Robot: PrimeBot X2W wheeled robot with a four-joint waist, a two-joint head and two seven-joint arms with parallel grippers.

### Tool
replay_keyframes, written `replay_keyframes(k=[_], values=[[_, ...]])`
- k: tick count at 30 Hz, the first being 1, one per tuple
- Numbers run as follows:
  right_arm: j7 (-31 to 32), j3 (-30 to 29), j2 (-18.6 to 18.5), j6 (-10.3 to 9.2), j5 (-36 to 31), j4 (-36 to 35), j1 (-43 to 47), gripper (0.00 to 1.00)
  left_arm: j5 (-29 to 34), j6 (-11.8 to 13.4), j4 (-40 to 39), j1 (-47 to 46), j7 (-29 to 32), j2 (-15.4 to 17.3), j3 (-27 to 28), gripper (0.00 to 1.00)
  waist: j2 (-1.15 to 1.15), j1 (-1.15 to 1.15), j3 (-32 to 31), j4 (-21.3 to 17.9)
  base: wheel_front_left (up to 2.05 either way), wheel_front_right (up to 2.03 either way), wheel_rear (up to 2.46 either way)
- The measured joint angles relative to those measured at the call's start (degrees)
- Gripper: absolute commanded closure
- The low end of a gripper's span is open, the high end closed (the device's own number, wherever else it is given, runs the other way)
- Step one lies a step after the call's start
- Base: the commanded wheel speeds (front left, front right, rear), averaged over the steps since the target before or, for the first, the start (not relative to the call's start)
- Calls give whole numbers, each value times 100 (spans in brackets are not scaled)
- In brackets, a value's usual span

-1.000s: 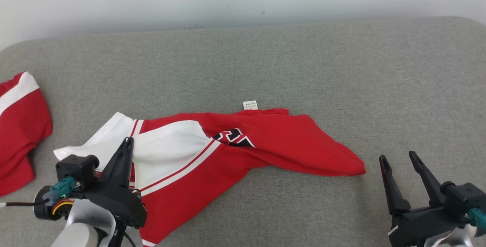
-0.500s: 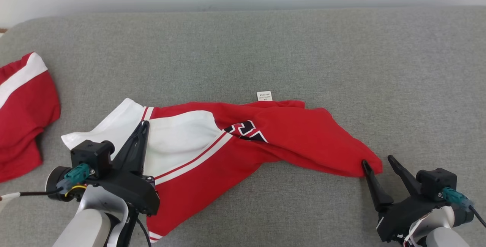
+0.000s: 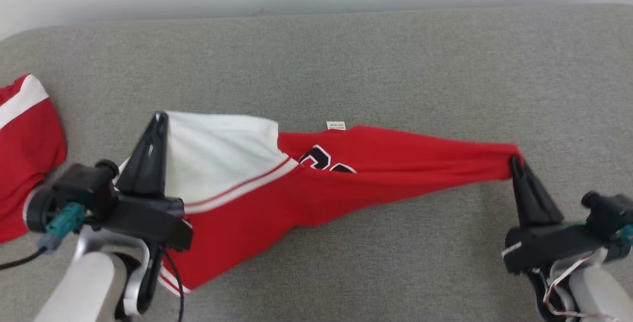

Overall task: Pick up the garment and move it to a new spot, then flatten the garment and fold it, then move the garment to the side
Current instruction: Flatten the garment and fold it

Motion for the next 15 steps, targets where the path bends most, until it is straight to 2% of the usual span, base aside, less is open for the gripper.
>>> replay_keyframes(k=[7, 15], values=[[219, -408, -213, 2, 307, -773, -475, 100, 260, 138, -533, -470, -88, 159, 192, 100, 0, 0, -168, -117, 0, 0, 0], [731, -721, -405, 2, 59, -1592, -1407, 100, 412, 82, -836, -1434, -11, 261, 285, 100, 0, 0, -425, -218, 0, 0, 0]])
